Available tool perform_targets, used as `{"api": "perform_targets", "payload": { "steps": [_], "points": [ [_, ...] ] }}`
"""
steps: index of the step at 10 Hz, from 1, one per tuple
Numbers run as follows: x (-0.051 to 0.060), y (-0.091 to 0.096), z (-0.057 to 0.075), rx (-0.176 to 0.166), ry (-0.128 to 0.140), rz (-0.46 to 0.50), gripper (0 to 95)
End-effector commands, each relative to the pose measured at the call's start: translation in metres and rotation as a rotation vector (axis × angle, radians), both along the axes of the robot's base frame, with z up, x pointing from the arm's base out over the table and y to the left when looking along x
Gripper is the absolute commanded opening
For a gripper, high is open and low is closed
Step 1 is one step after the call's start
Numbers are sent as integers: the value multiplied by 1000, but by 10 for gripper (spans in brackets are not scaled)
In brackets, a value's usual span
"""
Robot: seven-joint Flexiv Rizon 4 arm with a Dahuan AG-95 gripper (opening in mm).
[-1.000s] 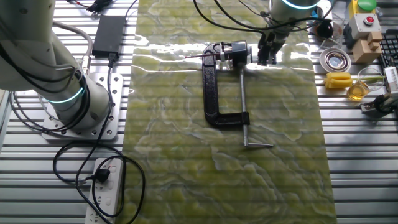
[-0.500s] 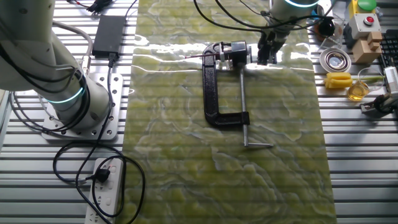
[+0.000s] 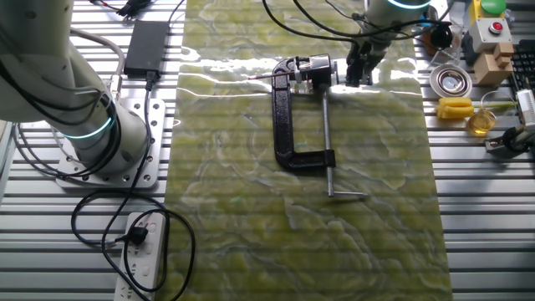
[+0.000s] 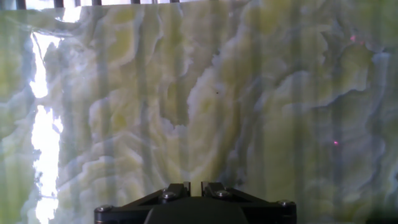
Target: Sharpen the pencil with a pencil sharpener
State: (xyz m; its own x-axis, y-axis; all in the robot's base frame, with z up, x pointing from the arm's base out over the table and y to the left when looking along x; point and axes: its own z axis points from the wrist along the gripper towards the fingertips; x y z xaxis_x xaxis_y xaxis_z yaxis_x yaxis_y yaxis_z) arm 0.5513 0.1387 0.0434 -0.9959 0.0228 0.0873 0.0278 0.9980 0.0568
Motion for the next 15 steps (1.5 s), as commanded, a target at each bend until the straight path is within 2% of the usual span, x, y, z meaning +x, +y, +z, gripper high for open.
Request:
{"api": "perform_targets", "payload": {
  "steps": [1,5,15],
  "points": [
    [-2,-1,1,-1,1,-1,0],
    [-2,-1,5,-1,5,3,0],
    [-2,-2,13,-10,41,-3,0]
  ]
}}
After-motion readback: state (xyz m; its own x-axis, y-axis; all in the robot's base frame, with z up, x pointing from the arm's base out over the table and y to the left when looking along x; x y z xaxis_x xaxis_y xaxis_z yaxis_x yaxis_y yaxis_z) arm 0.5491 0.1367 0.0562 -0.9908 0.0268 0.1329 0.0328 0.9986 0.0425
